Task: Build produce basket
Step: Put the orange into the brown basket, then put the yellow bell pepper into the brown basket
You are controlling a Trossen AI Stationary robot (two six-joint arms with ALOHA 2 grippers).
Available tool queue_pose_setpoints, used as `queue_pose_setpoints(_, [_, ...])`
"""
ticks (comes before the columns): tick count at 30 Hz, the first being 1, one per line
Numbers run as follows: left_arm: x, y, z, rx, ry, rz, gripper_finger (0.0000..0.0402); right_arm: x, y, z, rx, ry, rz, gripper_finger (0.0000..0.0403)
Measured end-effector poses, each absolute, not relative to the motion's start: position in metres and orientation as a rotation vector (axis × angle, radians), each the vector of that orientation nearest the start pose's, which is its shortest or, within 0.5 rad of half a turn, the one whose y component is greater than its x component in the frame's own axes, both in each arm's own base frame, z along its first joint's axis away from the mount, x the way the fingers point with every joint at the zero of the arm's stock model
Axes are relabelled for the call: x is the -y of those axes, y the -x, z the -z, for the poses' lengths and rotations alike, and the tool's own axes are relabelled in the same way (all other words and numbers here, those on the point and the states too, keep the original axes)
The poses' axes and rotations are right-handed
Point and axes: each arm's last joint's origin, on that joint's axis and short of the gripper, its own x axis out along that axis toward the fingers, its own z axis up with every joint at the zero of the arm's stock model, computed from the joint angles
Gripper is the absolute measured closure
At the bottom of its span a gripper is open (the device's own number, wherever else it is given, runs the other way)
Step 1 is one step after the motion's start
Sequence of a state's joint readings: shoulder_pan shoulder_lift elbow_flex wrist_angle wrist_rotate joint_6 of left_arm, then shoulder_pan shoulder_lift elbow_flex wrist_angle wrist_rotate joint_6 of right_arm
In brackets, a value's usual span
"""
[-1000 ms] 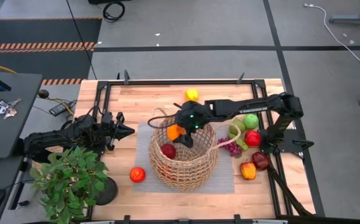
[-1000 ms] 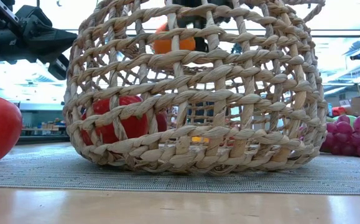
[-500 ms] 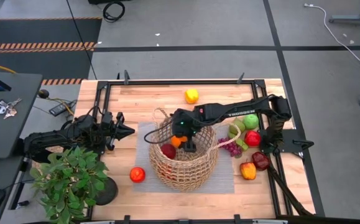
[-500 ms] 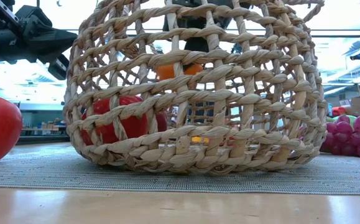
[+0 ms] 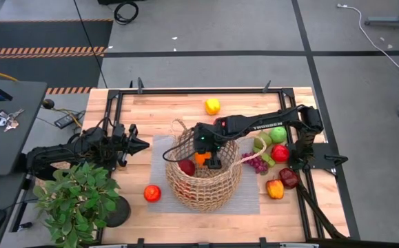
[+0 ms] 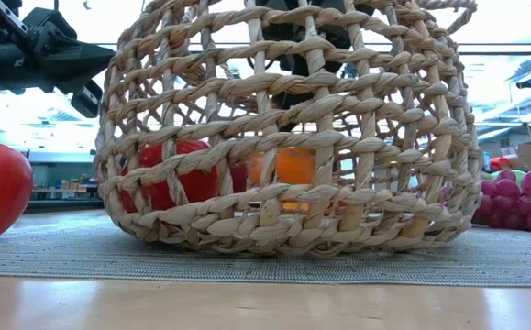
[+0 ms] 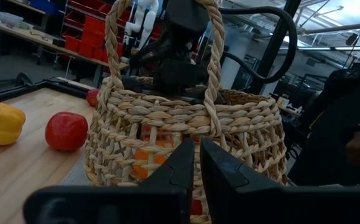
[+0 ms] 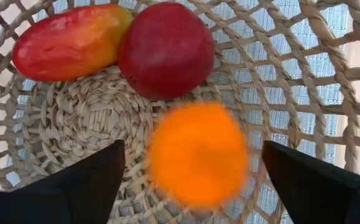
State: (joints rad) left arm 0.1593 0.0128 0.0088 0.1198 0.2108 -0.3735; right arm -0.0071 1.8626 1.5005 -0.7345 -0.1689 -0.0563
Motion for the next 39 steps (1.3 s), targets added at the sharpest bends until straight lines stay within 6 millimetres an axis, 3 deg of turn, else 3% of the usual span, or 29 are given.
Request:
queue_pose_setpoints(6, [-0.009, -0.096, -0.177, 0.103, 0.352, 0.072, 0.0374, -0.002, -0.391, -0.254, -1.098, -0.033, -0.154, 0.0013])
queue_pose_setpoints(11, [-0.009, -0.096, -0.177, 0.103, 0.351, 0.072, 0.0368, -0.003, -0.389, -0.295, -1.013, 0.055, -0.100, 0.0019])
queue_pose_setpoints(14, [-0.009, -0.096, -0.177, 0.103, 0.351, 0.072, 0.0366, -0.003, -0.378, -0.320, -0.933, 0.174, -0.022, 0.0019])
queue_pose_setpoints(19, [-0.009, -0.096, -0.177, 0.103, 0.351, 0.072, 0.0370, 0.020, -0.354, -0.355, -0.778, 0.224, 0.097, 0.0019])
queue_pose_setpoints(22, [-0.009, -0.096, -0.177, 0.103, 0.351, 0.072, 0.0373, 0.044, -0.337, -0.362, -0.716, 0.211, 0.177, 0.0019])
queue_pose_setpoints(26, [-0.009, -0.096, -0.177, 0.103, 0.351, 0.072, 0.0372, 0.081, -0.314, -0.352, -0.672, 0.157, 0.302, 0.0019])
queue_pose_setpoints(33, [-0.009, -0.096, -0.177, 0.103, 0.352, 0.072, 0.0366, 0.143, -0.286, -0.309, -0.551, -0.023, 0.549, 0.0019])
queue_pose_setpoints(39, [-0.009, -0.096, -0.177, 0.103, 0.352, 0.072, 0.0373, 0.181, -0.290, -0.258, -0.584, -0.188, 0.619, 0.0019])
